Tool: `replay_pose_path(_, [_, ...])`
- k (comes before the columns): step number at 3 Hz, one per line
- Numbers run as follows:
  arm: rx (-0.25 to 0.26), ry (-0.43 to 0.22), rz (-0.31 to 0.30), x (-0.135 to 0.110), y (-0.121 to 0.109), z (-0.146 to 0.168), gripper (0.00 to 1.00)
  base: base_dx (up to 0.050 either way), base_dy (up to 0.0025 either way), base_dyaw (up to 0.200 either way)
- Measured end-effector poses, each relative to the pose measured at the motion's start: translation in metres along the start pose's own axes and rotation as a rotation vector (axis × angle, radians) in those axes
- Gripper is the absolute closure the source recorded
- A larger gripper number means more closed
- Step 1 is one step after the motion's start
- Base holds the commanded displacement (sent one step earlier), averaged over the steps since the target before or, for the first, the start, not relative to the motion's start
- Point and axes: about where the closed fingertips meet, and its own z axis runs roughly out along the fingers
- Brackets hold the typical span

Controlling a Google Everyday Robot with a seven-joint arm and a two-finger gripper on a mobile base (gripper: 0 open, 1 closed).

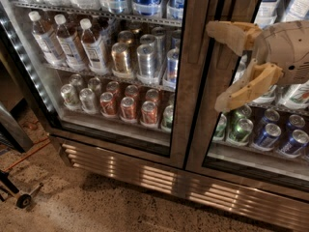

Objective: Open left fridge door

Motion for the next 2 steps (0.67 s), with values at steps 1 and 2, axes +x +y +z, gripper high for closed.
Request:
replay_pose_path(1, [0.000,0.000,0.000,0.0000,0.0000,0.0000,0.00,0.000,0.00000,0.000])
replay_pose_path(2, [0.024,-0.039,0.027,0.0031,-0.0012,0.0012,0.00,0.000,0.00000,0.000])
